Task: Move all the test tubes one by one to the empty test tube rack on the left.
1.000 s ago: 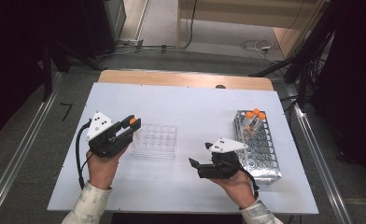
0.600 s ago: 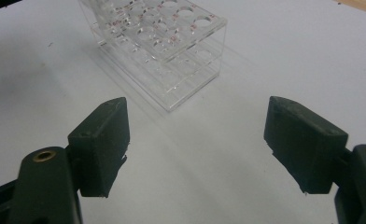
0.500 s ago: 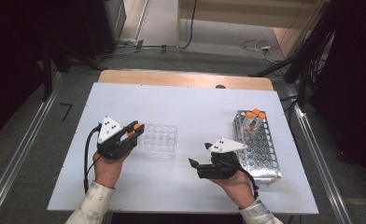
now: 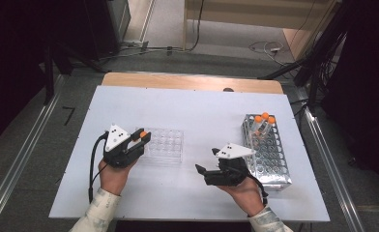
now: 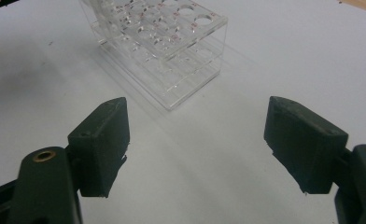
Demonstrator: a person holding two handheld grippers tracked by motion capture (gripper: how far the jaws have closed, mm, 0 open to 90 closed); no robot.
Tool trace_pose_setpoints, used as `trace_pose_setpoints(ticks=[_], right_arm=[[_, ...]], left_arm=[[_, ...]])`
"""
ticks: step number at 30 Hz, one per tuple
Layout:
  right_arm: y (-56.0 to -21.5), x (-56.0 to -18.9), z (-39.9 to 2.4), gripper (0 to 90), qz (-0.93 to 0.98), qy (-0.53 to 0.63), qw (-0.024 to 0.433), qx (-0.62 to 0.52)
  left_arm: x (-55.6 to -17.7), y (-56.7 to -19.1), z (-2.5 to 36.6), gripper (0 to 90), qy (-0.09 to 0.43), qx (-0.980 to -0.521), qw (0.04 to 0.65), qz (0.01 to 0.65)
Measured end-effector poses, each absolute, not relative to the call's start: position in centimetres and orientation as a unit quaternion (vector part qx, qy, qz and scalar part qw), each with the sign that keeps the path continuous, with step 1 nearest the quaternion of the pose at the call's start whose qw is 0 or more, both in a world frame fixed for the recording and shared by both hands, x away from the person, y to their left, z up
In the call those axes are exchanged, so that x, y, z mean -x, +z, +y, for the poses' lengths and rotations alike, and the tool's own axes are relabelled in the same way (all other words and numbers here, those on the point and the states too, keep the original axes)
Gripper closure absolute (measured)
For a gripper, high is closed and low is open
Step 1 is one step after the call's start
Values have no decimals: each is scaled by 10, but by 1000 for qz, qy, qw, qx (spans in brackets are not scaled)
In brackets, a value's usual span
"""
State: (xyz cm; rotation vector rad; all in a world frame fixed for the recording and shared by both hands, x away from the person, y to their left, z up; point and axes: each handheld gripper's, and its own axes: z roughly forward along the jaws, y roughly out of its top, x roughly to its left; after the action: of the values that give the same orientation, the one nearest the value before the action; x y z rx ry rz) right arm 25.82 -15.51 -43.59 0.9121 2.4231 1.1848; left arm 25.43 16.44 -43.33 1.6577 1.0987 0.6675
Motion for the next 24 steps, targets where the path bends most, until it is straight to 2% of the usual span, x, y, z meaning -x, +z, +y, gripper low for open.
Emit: trace_pose_setpoints(ticks=[6,16,19,24], right_arm=[[-435,-258,-155,209,841,413,147,-317],[-429,-257,-164,212,829,426,160,-326],[-426,-258,-169,212,823,430,166,-331],[-420,-261,-180,213,811,439,171,-347]], left_arm=[[-254,-433,164,423,299,-677,488,464],[-258,-431,165,195,285,-671,478,489],[-259,-432,166,151,283,-667,475,499],[-257,-430,166,148,285,-660,484,499]])
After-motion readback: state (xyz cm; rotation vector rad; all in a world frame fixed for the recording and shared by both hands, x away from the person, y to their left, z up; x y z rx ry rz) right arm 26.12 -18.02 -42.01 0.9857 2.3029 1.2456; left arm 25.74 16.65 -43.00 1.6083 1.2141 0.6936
